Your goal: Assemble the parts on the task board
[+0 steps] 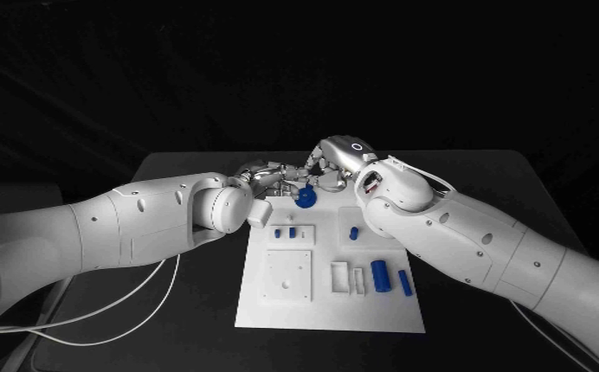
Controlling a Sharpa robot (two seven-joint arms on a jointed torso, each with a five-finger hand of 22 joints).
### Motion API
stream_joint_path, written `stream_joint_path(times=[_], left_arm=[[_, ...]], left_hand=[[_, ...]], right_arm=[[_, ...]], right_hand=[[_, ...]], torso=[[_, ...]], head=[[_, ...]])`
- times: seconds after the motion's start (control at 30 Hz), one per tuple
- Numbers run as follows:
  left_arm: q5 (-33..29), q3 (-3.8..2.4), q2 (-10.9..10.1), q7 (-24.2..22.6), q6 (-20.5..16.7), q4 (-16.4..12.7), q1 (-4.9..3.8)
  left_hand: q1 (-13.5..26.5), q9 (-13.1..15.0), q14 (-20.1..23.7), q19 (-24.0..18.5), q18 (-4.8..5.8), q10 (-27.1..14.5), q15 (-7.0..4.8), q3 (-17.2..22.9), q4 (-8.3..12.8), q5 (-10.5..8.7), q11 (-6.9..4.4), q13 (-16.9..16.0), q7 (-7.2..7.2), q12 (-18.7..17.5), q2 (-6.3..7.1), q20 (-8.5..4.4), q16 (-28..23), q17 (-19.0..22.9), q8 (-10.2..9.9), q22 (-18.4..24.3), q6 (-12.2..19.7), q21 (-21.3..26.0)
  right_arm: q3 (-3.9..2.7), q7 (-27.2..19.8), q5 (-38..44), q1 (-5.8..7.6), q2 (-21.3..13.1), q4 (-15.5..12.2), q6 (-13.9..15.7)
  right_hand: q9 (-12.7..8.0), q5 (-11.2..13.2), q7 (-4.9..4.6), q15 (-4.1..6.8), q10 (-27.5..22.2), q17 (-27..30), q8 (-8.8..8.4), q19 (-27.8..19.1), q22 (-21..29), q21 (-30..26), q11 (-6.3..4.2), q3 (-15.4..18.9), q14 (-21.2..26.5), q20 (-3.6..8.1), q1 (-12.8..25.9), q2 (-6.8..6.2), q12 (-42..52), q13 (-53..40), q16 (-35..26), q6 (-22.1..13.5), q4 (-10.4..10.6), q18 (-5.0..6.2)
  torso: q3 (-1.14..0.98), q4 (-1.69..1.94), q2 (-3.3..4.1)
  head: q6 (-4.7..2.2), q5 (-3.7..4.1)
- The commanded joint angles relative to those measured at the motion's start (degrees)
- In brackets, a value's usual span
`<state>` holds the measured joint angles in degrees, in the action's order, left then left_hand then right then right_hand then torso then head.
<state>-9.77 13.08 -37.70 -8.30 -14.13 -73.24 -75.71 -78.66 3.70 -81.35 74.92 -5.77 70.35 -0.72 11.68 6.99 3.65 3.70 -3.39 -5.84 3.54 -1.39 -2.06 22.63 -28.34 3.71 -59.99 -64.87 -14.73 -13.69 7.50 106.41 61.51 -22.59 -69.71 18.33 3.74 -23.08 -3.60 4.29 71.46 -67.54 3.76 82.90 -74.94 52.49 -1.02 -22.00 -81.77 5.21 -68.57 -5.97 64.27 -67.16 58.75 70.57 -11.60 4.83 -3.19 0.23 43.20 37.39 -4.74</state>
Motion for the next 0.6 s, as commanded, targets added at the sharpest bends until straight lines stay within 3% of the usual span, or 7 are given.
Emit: stream_joint_path(times=[0.03, 0.33, 0.6], left_arm=[[-0.56, -0.18, 0.37, -1.28, 0.68, -0.34, -0.16], [-0.55, -0.18, 0.49, -0.51, 0.27, -0.35, -0.16], [-0.47, -0.18, 0.46, -0.42, 0.01, -0.38, -0.16]], left_hand=[[0.48, 0.05, 0.02, -0.40, -0.51, 0.47, -0.47, 0.36, 0.05, -0.15, -0.09, 0.07, 0.01, -0.21, 0.40, -0.12, 0.39, -0.10, 0.04, -0.10, -0.65, -0.34], [0.14, 0.07, -0.28, -0.20, -0.32, 2.35, -0.84, 0.50, 0.60, 0.08, -0.69, 0.04, 0.46, -0.22, 0.68, -0.45, 1.08, -0.80, 0.06, -0.53, -2.43, -0.61], [-0.62, 0.14, -0.42, -0.34, -0.11, 4.19, -1.31, 0.62, 2.21, 1.50, -1.34, 0.01, 0.70, -0.22, 0.05, -0.98, 1.86, -2.07, 0.12, -2.04, -4.35, -1.60]], right_arm=[[0.11, -0.21, 0.05, -0.18, 0.23, -0.23, -0.87], [0.11, -0.24, 0.04, -0.23, 0.39, -0.25, -0.61], [0.11, -0.14, 0.04, -0.24, 0.46, -0.04, -0.72]], right_hand=[[-0.03, 0.20, -0.09, 0.33, 0.02, -0.05, -0.20, 0.04, -6.18, 0.04, -0.33, -0.09, -0.03, 0.42, -0.07, -0.24, -0.17, 0.00, -0.20, -0.25, 0.16, -0.54], [-0.04, 0.16, -0.12, 0.32, -0.05, -0.04, -0.21, 0.05, -6.19, 0.06, -0.31, -0.06, -0.01, 0.41, -0.06, -0.25, -0.26, 0.04, -0.30, -0.35, 0.18, -0.55], [-0.07, 0.20, -0.27, 0.26, -0.20, 0.04, -0.22, 0.02, -6.16, -0.08, -0.21, -0.10, 0.05, 0.38, 0.00, -0.44, -0.40, 0.13, -0.47, -0.95, 0.21, -0.53]], torso=[[0.02, 0.01, 0.01], [0.01, 0.00, 0.01], [0.06, 0.01, 0.01]], head=[[0.02, 0.01], [0.11, 0.06], [0.09, 0.06]])
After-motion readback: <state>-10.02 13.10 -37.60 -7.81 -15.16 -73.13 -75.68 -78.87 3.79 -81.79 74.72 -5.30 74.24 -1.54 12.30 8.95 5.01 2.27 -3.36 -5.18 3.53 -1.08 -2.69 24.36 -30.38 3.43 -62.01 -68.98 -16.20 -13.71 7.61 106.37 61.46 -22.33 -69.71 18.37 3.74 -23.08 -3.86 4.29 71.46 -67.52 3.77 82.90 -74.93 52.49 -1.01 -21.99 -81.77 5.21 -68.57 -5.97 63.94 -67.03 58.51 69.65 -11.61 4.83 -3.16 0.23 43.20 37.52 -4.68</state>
